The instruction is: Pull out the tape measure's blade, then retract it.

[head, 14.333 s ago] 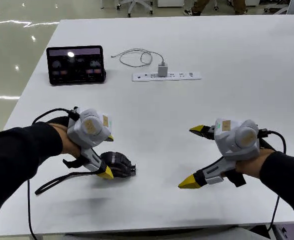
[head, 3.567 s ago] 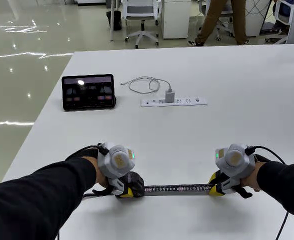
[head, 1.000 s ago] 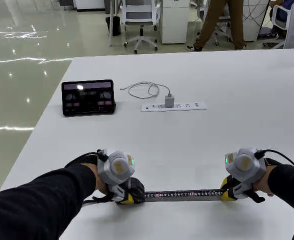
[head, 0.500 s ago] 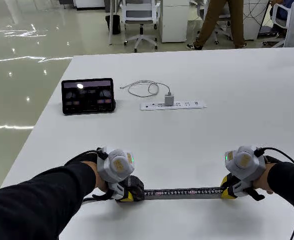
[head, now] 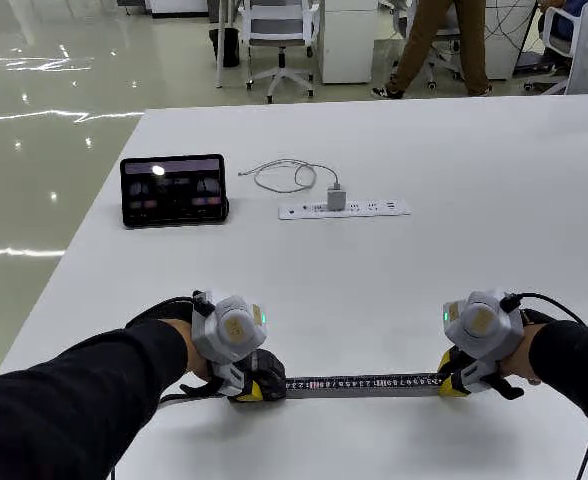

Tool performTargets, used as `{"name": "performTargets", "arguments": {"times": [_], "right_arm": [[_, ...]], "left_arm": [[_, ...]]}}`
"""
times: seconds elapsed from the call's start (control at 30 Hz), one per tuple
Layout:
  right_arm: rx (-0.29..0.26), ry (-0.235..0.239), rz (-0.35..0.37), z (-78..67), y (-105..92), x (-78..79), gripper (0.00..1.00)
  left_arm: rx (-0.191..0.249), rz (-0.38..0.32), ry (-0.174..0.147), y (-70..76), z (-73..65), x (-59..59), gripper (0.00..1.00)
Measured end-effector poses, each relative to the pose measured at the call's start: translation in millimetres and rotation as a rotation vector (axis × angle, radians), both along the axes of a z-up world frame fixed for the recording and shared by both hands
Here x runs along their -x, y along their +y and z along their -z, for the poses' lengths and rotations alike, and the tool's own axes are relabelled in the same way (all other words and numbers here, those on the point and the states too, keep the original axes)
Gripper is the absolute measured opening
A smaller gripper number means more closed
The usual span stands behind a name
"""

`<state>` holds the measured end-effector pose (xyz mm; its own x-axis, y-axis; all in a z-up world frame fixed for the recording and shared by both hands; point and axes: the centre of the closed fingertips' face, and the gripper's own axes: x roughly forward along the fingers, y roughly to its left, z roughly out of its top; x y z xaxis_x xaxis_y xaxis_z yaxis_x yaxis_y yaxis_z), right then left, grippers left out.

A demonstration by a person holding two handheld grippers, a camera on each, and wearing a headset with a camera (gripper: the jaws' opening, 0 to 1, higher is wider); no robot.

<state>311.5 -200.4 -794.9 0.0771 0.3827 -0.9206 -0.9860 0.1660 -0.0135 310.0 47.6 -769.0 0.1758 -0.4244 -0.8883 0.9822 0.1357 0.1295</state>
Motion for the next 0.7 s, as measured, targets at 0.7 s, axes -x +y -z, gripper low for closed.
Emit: {"name": "performTargets", "arguments": {"times": [0.7], "right_arm": [[0.001,-0.001,0.011,-0.5,2.9,1.6,0.12]], "left_arm": [[-0.03,0.019,-0.005,1.6,-0.1,-0.9,0.33]]}}
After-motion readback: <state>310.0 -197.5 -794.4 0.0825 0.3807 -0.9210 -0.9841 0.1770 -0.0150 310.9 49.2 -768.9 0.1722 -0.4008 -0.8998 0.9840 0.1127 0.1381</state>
